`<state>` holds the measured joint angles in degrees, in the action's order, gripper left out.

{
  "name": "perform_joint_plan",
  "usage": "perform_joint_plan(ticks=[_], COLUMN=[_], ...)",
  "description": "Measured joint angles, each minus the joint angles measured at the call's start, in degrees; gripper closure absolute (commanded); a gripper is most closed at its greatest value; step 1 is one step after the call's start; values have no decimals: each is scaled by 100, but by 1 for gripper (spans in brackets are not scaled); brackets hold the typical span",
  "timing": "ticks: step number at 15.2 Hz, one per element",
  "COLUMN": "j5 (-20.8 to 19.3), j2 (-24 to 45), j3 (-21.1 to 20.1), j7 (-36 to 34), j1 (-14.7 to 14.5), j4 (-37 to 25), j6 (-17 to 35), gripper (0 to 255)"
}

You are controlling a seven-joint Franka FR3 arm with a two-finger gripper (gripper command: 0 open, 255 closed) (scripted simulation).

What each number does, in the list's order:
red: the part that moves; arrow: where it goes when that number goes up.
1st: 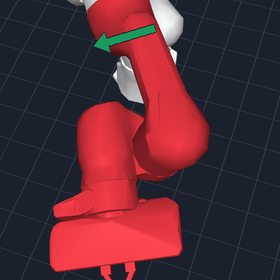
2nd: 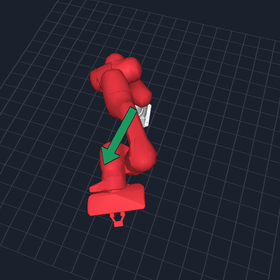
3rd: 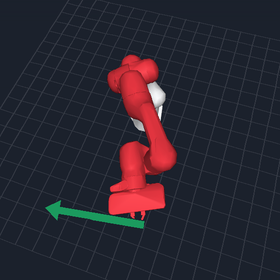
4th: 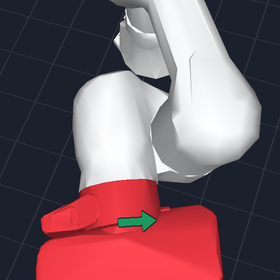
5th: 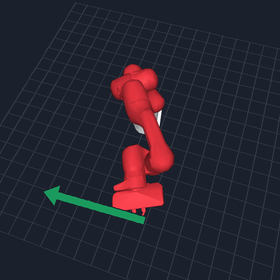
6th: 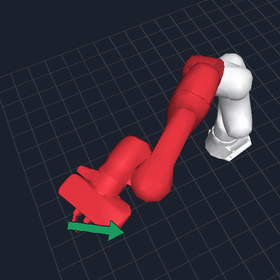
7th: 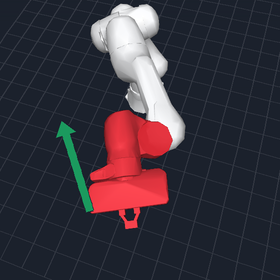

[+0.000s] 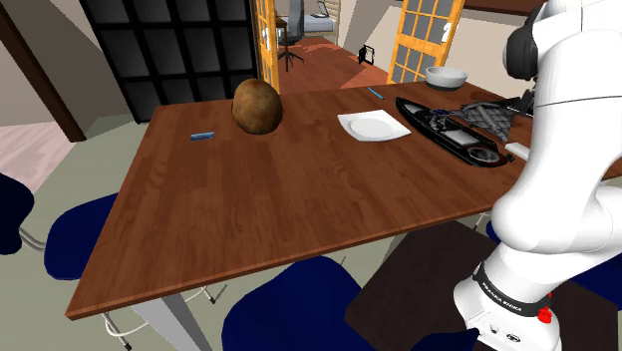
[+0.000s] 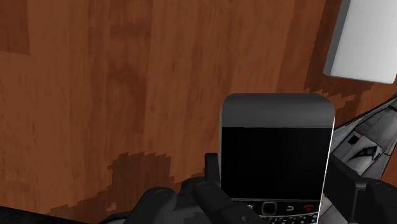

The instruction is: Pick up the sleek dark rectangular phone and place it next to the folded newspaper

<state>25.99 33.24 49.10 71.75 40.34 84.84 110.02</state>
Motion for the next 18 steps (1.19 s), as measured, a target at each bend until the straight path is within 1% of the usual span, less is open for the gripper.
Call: perform_joint_plan(ticks=[3, 9, 14, 18], j5=[84, 216, 364, 409], j2=[102, 229, 428, 455], j3=[-57, -145, -255, -279], j7=[68, 156, 242, 272], j1=[50, 35, 133, 125], j4=[86, 395, 453, 541], j6=[162, 560, 798, 926], gripper=[255, 255, 255, 255])
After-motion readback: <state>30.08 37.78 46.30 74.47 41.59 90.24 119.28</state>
